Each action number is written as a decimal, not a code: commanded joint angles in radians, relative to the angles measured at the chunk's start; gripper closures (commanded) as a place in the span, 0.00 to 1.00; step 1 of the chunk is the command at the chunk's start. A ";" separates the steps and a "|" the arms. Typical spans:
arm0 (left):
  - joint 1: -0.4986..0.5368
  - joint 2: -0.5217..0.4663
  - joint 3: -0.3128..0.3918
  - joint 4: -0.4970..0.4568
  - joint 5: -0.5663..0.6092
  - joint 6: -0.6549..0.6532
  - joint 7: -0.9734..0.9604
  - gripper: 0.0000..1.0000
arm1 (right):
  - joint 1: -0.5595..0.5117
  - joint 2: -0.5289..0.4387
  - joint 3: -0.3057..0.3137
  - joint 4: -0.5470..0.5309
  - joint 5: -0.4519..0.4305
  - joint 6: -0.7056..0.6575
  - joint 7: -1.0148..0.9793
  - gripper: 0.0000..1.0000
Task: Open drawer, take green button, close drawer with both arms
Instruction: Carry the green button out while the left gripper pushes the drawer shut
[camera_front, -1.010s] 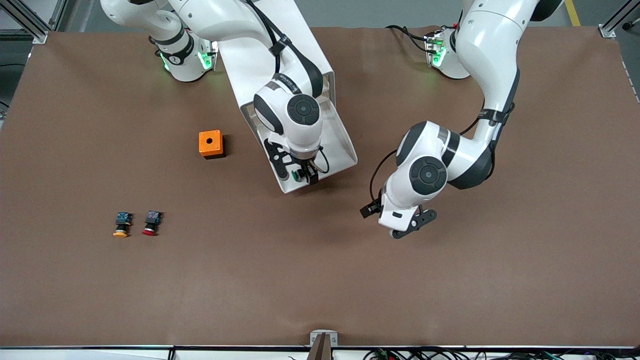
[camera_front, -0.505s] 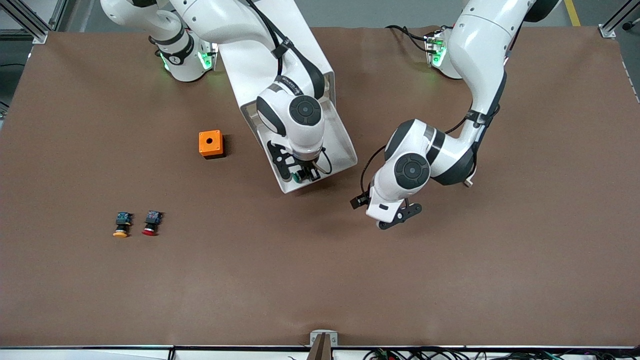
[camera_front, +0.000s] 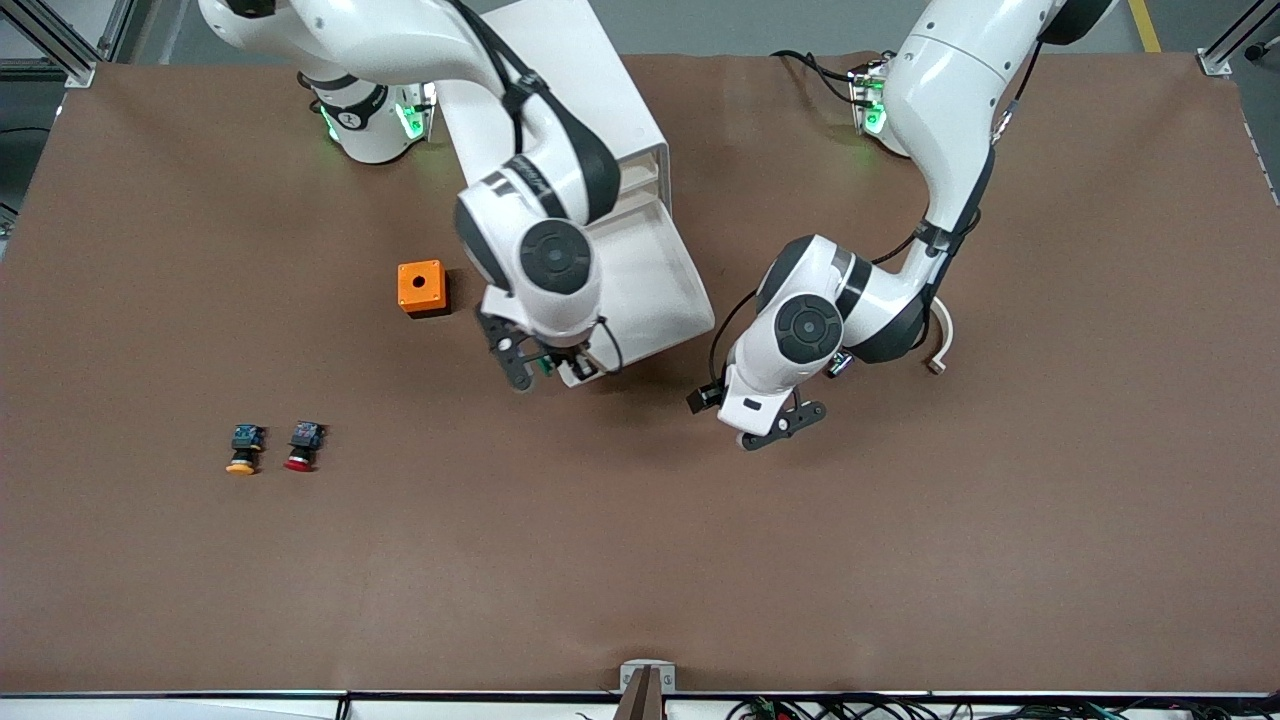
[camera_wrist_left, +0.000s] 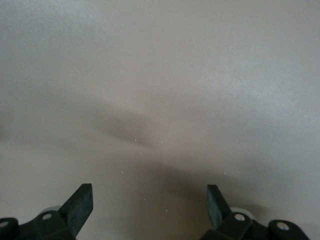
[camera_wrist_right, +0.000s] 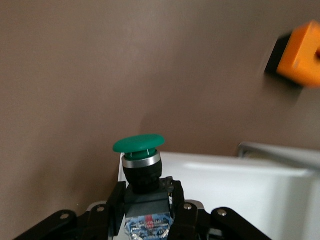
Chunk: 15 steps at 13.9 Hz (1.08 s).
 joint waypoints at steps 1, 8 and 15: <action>-0.028 0.003 -0.009 -0.017 0.008 0.027 -0.007 0.00 | -0.118 -0.123 0.012 -0.034 0.023 -0.087 -0.287 1.00; -0.127 0.034 -0.017 -0.009 -0.009 0.030 -0.094 0.00 | -0.373 -0.249 0.010 -0.229 0.013 0.019 -0.957 1.00; -0.249 0.031 -0.109 -0.021 -0.049 -0.027 -0.376 0.00 | -0.448 -0.252 0.010 -0.542 0.013 0.437 -1.252 1.00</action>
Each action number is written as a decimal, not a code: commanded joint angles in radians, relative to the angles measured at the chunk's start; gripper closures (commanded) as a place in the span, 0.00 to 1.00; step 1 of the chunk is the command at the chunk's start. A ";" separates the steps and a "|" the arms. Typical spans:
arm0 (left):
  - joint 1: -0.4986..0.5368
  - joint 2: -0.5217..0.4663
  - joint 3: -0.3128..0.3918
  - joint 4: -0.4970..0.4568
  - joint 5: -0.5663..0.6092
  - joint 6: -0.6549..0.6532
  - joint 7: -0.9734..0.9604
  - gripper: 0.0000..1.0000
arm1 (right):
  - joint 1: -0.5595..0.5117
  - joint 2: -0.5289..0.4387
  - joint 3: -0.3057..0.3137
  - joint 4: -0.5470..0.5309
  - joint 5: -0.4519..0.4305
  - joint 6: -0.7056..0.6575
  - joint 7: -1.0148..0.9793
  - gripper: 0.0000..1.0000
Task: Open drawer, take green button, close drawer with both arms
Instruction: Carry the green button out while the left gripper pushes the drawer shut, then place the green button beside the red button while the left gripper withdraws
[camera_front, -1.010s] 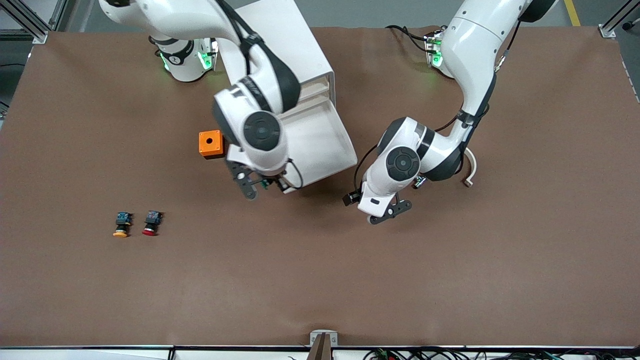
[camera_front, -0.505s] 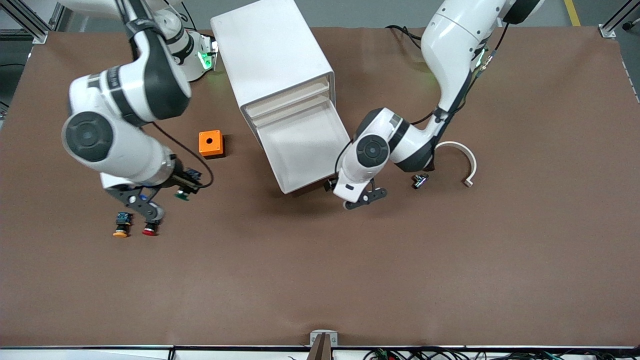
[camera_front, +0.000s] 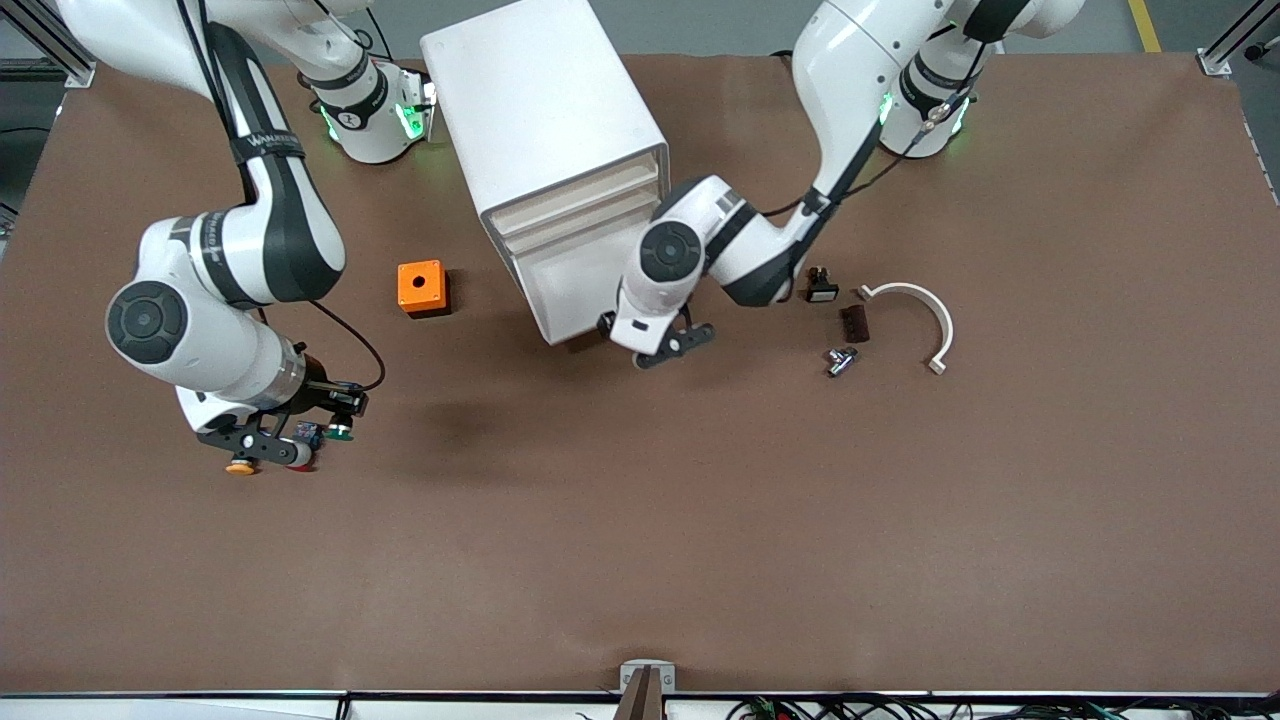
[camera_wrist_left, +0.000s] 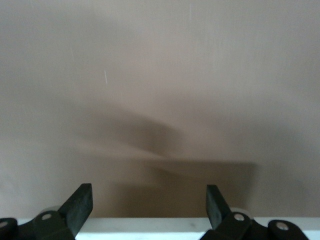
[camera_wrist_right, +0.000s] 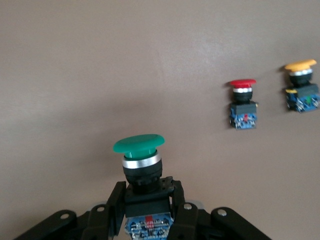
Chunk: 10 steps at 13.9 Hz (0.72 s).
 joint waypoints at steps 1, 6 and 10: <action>-0.038 -0.008 -0.036 -0.016 -0.017 -0.040 -0.099 0.00 | -0.022 -0.034 0.018 -0.137 0.006 0.136 -0.059 1.00; -0.101 -0.010 -0.041 -0.025 -0.017 -0.044 -0.203 0.00 | -0.051 0.007 0.016 -0.277 0.006 0.380 -0.127 1.00; -0.079 -0.029 -0.038 -0.022 -0.001 -0.062 -0.226 0.00 | -0.077 0.074 0.016 -0.237 0.004 0.396 -0.121 1.00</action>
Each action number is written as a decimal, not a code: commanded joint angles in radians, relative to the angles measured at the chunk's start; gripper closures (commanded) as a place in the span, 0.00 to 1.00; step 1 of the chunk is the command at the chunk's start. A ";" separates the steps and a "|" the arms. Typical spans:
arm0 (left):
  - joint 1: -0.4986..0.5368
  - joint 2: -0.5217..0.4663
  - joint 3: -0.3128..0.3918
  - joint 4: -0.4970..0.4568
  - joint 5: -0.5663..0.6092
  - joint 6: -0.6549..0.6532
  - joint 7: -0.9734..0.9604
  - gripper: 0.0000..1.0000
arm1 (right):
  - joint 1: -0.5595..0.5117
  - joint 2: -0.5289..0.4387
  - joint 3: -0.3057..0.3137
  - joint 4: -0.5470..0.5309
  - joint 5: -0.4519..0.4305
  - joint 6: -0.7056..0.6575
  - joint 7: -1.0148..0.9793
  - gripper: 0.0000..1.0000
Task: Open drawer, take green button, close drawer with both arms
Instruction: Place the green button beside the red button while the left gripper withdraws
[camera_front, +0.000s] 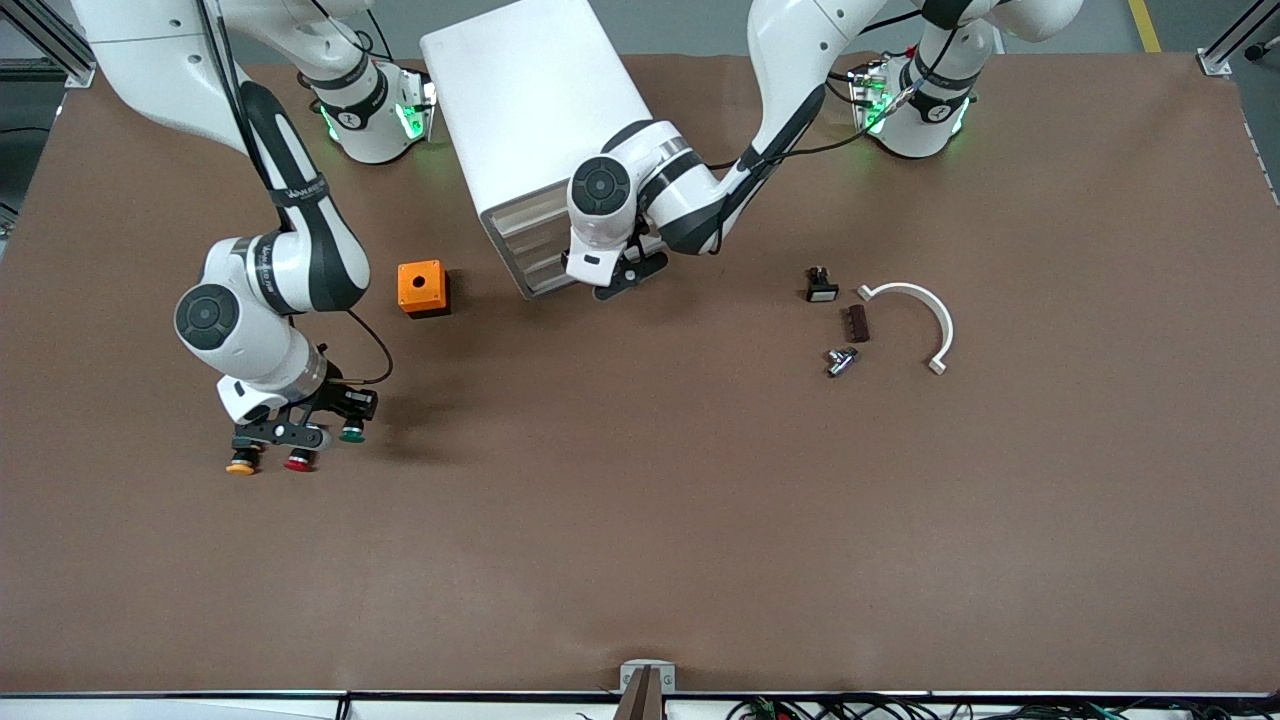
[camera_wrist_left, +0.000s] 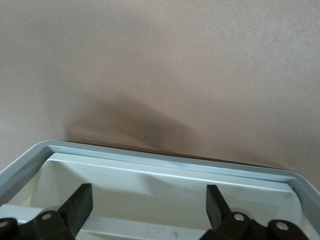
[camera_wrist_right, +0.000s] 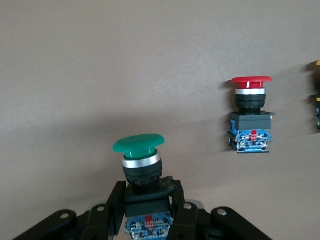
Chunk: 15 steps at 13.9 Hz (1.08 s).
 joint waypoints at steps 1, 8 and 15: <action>0.053 -0.045 0.014 0.001 0.010 -0.059 -0.005 0.00 | -0.035 0.048 0.016 0.034 0.004 0.015 -0.013 1.00; 0.424 -0.216 0.039 0.090 0.244 -0.301 0.309 0.00 | -0.025 0.129 0.016 0.080 0.007 0.084 -0.004 1.00; 0.715 -0.402 0.030 0.091 0.334 -0.395 0.610 0.00 | -0.030 0.151 0.018 0.105 0.017 0.071 -0.004 0.00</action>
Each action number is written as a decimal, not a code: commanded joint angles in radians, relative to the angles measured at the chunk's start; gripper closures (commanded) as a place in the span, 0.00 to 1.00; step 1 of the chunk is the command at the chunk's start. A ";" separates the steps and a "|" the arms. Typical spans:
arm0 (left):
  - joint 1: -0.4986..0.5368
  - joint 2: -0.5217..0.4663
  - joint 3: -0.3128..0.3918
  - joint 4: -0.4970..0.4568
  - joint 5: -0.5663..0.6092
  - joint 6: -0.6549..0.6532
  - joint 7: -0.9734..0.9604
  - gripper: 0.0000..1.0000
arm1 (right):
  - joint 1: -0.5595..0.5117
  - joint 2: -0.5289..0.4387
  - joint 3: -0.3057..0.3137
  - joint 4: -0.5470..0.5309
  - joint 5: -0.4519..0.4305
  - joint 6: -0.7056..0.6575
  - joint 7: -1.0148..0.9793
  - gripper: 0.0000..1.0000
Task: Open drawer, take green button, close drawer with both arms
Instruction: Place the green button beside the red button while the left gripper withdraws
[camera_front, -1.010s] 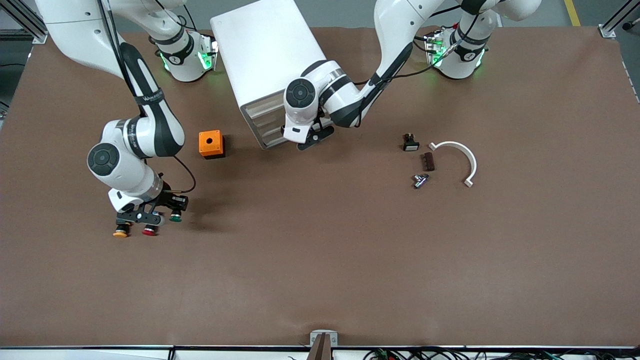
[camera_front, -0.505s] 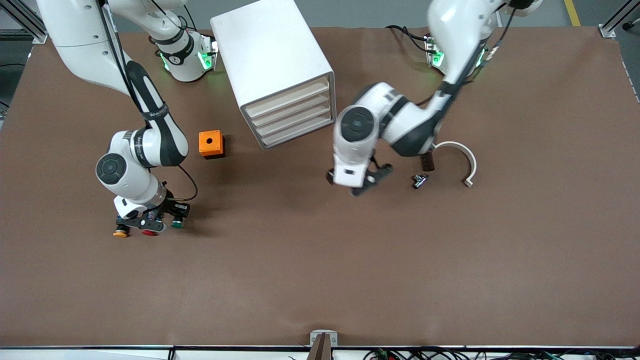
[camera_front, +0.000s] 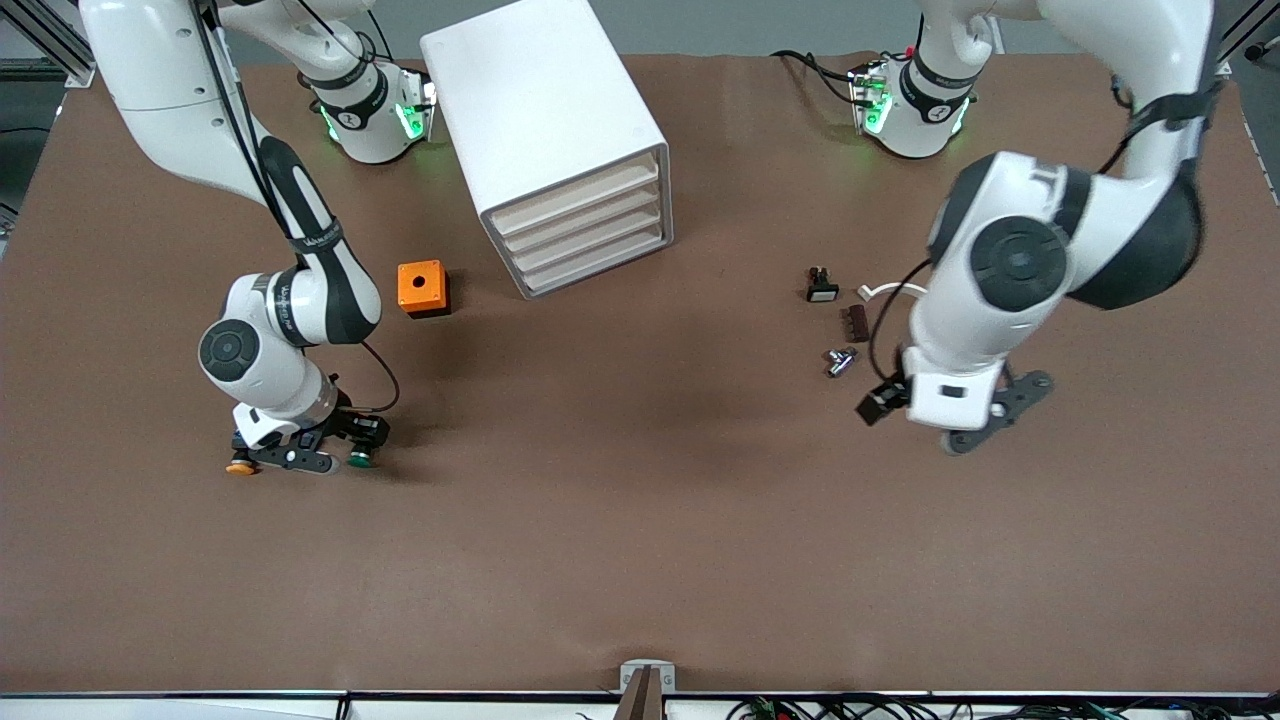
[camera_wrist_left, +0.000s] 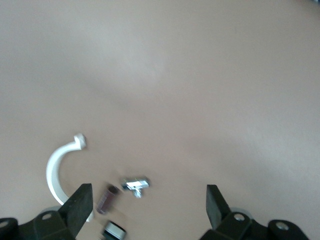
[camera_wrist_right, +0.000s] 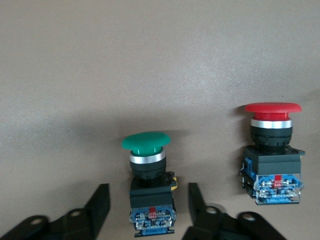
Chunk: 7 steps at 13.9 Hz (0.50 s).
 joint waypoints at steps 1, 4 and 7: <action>0.113 -0.100 -0.020 -0.021 0.002 -0.049 0.202 0.00 | -0.016 -0.005 0.012 0.027 0.016 -0.022 -0.010 0.00; 0.170 -0.197 0.015 -0.022 -0.079 -0.137 0.432 0.00 | -0.046 -0.098 0.007 0.069 0.006 -0.236 -0.021 0.00; 0.167 -0.300 0.096 -0.032 -0.144 -0.256 0.741 0.00 | -0.083 -0.154 -0.001 0.218 -0.004 -0.523 -0.108 0.00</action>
